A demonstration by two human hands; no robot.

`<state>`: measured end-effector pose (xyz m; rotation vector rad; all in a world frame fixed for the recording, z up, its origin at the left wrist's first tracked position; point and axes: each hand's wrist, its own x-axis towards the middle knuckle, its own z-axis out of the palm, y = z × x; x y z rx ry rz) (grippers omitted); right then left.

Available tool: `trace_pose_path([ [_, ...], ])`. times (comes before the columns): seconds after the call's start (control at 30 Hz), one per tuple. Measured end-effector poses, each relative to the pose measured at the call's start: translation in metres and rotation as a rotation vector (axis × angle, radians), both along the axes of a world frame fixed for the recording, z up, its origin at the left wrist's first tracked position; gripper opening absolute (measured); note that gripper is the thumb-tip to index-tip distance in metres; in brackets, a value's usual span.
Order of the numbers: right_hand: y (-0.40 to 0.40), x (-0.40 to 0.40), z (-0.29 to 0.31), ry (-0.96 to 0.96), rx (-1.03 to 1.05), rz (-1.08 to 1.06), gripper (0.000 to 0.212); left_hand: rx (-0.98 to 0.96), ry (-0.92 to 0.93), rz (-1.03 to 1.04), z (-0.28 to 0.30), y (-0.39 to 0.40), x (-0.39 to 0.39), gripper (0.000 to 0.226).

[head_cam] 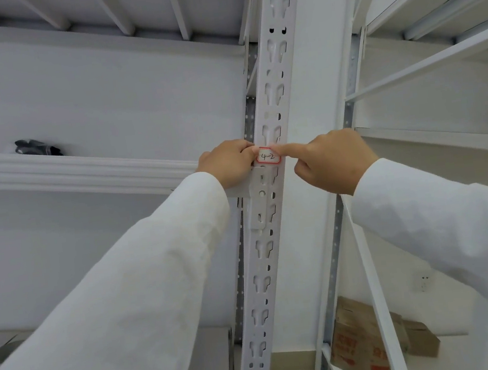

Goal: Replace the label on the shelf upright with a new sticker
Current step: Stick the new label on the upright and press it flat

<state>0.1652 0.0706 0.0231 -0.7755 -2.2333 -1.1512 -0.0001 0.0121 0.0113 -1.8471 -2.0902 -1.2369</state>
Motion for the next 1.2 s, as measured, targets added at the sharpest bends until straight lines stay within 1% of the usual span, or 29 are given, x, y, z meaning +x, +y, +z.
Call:
trace_pose_path([
  [0.1,-0.002,0.005,-0.002,0.019,0.003,-0.005,0.053,-0.003,0.011,0.003,0.000,0.000,0.000,0.036],
  [0.3,0.004,0.007,-0.009,0.064,-0.028,0.020,0.051,-0.015,0.020,0.009,0.000,0.001,0.000,0.037],
  [0.5,0.008,0.001,-0.022,0.103,-0.081,0.118,0.047,-0.007,0.027,0.012,-0.001,0.001,0.001,0.037],
  [0.6,0.010,-0.002,-0.032,0.095,-0.077,0.173,0.047,-0.002,0.032,0.019,-0.001,0.001,0.001,0.037],
  [0.7,0.011,0.000,-0.040,0.040,-0.083,0.167,0.047,-0.008,0.018,0.022,-0.001,0.001,0.002,0.037],
  [0.83,0.009,0.000,-0.036,0.066,-0.037,0.204,0.040,-0.002,0.007,0.013,-0.001,0.001,0.001,0.036],
  [0.93,-0.001,-0.014,-0.033,0.072,-0.015,0.232,0.048,0.005,-0.003,0.000,-0.001,0.001,0.000,0.035],
  [1.0,-0.004,-0.021,-0.033,0.076,-0.003,0.228,0.048,0.006,-0.024,-0.012,-0.001,0.002,-0.001,0.035],
  [1.07,-0.002,-0.022,-0.034,0.072,-0.012,0.192,0.050,0.008,-0.039,-0.027,-0.001,0.004,-0.002,0.035],
  [1.2,0.010,-0.006,-0.032,0.010,-0.002,0.095,0.061,0.005,-0.018,-0.022,-0.002,0.003,-0.003,0.036],
])
